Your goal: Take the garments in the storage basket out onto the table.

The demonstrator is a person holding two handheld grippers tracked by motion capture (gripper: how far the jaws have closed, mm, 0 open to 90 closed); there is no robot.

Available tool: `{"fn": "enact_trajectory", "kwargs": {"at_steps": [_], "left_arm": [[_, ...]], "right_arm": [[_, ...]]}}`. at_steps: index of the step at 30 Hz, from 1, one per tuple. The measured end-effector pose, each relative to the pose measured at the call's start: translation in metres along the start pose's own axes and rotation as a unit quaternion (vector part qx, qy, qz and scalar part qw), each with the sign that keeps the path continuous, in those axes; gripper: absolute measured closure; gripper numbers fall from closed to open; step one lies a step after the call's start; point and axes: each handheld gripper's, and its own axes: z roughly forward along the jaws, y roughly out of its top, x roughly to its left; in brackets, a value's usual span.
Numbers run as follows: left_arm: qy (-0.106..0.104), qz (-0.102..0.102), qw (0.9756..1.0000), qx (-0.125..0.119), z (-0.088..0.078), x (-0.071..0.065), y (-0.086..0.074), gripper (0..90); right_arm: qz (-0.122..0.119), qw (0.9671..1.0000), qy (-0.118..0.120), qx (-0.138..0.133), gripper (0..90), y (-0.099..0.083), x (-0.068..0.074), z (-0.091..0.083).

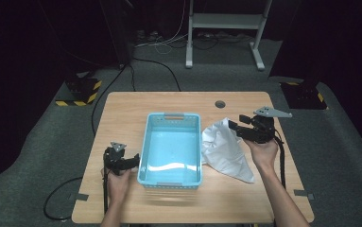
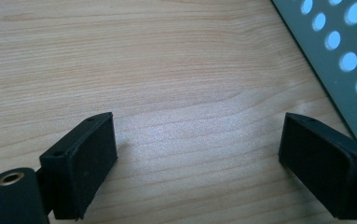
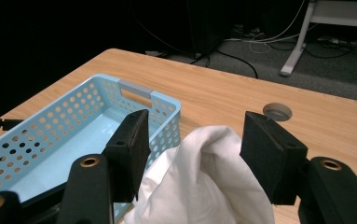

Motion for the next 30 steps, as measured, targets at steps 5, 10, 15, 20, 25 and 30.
{"fn": "enact_trajectory", "kwargs": {"at_steps": [5, 10, 15, 20, 25, 30], "left_arm": [[0.0, 0.0, 1.0, 0.0, 0.0, 0.0, 0.0, 11.3], [0.0, 0.0, 1.0, 0.0, 0.0, 0.0, 0.0, 11.3], [0.0, 0.0, 1.0, 0.0, 0.0, 0.0, 0.0, 11.3], [0.0, 0.0, 1.0, 0.0, 0.0, 0.0, 0.0, 11.3], [0.0, 0.0, 1.0, 0.0, 0.0, 0.0, 0.0, 11.3], [0.0, 0.0, 1.0, 0.0, 0.0, 0.0, 0.0, 11.3]], "right_arm": [[0.001, 1.0, -0.001, -0.005, 41.4, 0.001, -0.002, -0.005], [0.004, 0.9999, -0.002, -0.012, 41.4, 0.001, -0.004, -0.009], [0.005, 0.9999, -0.005, -0.014, 41.1, 0.001, -0.006, -0.012], [0.007, 0.9998, -0.008, -0.019, 41.1, 0.0, -0.008, -0.016], [0.009, 0.9996, -0.01, -0.023, 41.1, 0.0, -0.011, -0.02], [0.013, 0.9995, -0.012, -0.028, 41.1, -0.001, -0.014, -0.024]]}}
